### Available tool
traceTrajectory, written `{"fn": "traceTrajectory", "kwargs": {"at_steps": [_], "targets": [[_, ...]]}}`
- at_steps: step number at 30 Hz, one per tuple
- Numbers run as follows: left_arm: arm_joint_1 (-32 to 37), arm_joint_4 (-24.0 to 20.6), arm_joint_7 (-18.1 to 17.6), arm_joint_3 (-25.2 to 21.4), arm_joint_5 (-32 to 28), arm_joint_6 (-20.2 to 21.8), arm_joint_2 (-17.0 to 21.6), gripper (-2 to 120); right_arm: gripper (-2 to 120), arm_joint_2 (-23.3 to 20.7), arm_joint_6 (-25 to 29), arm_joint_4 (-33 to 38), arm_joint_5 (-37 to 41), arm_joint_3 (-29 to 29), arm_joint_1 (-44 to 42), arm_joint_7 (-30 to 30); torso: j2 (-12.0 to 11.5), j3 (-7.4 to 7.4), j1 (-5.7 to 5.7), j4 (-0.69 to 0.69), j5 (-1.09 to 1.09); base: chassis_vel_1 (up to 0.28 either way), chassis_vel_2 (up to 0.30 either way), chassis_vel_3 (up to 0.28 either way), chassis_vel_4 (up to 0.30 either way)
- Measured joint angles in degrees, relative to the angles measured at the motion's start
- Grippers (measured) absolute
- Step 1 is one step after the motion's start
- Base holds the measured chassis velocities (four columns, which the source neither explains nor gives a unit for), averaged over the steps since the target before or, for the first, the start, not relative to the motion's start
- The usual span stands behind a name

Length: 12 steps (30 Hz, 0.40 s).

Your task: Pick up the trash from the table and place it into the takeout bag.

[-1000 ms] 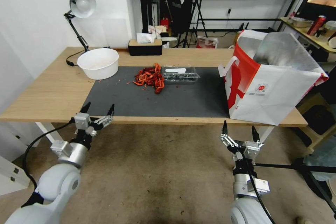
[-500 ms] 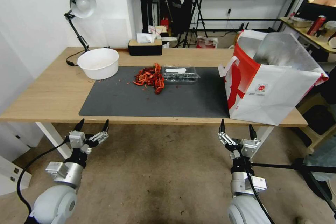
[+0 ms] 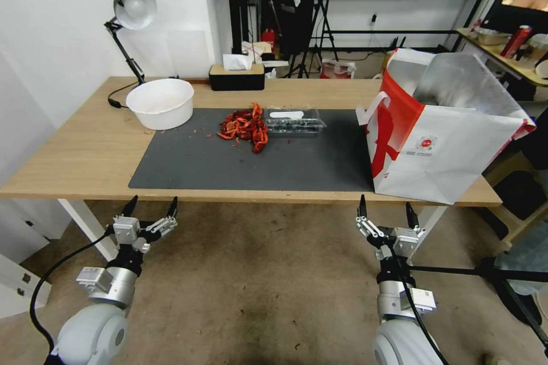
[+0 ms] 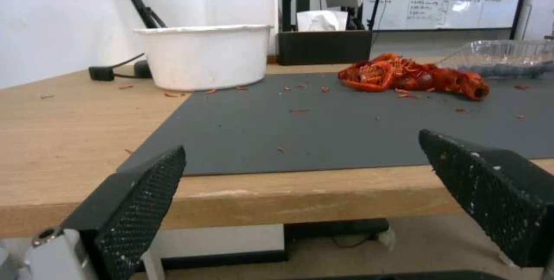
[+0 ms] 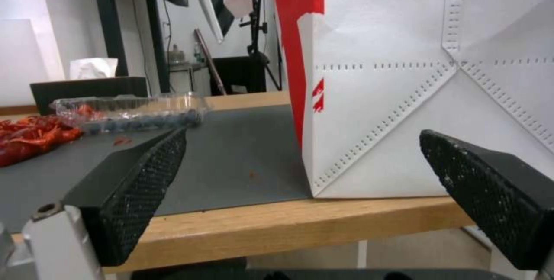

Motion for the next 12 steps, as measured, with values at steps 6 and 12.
{"fn": "traceTrajectory", "kwargs": {"at_steps": [6,12], "targets": [[0.0,0.0,0.0,0.0,0.0,0.0,0.0,100,100,0.0,0.0,0.0,0.0,0.0,0.0,0.0,0.0,0.0,0.0,0.0,0.0,0.0,0.0,0.0,0.0],[-0.1,0.0,0.0,0.1,0.0,0.0,0.1,100,100,0.0,0.0,0.0,0.1,0.0,0.0,-0.1,0.0,0.0,0.0,0.0,0.0,0.0,0.0,0.0,0.0]]}}
